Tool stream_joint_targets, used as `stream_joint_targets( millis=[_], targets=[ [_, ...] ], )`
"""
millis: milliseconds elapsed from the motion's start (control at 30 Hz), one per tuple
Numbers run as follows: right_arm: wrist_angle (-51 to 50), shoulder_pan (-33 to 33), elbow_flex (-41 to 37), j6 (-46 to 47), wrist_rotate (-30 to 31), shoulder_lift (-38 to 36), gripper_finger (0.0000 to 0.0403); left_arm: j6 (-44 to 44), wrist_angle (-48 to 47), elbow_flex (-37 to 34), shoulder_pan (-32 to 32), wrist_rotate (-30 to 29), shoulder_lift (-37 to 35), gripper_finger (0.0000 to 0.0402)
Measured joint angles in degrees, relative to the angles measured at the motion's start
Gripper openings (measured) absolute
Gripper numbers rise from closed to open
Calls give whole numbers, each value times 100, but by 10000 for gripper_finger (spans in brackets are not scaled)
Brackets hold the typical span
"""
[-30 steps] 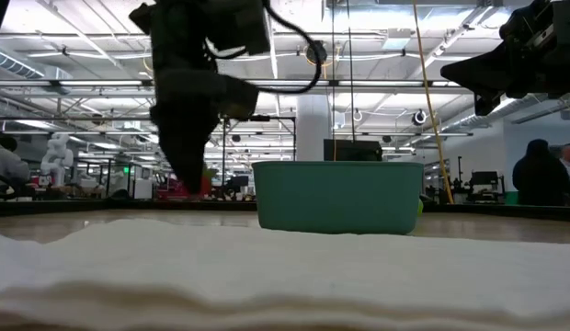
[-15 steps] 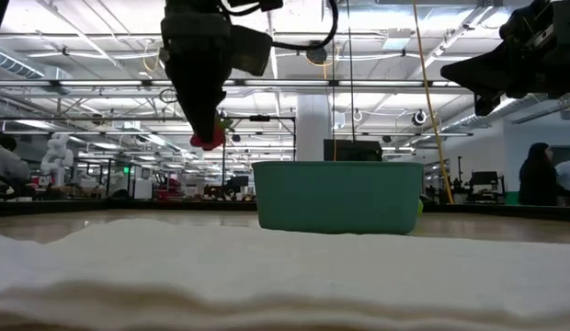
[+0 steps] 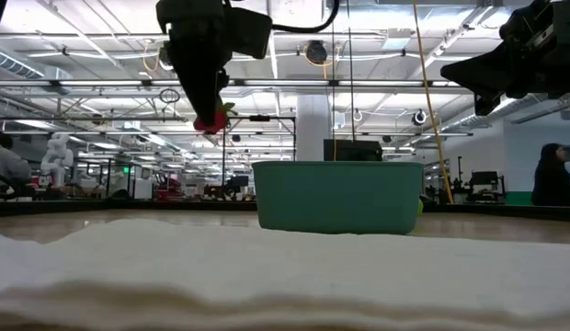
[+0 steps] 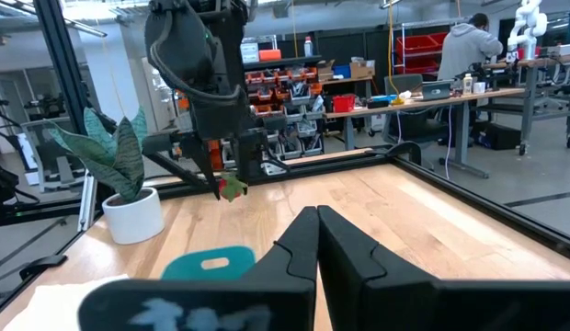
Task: Pick and placing Produce into tupperware
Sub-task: Put the red strawberry into the blue bin
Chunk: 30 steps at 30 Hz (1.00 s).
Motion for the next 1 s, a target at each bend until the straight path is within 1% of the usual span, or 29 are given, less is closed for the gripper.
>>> stream_joint_targets(
  millis=[300,500,667,1000],
  targets=[
    [4,-1,-1,4,0,-1,0,-104,-2,-2,137,0,-579,141],
    [0,-1,0,7,-2,0,0,-254,-109,0,375,207,-857,141],
    [4,1,-1,12,0,0,0,-256,-323,-2,543,210,-897,141],
    [1,1,0,0,0,0,0,-145,-293,-2,641,195,-899,141]
  ],
)
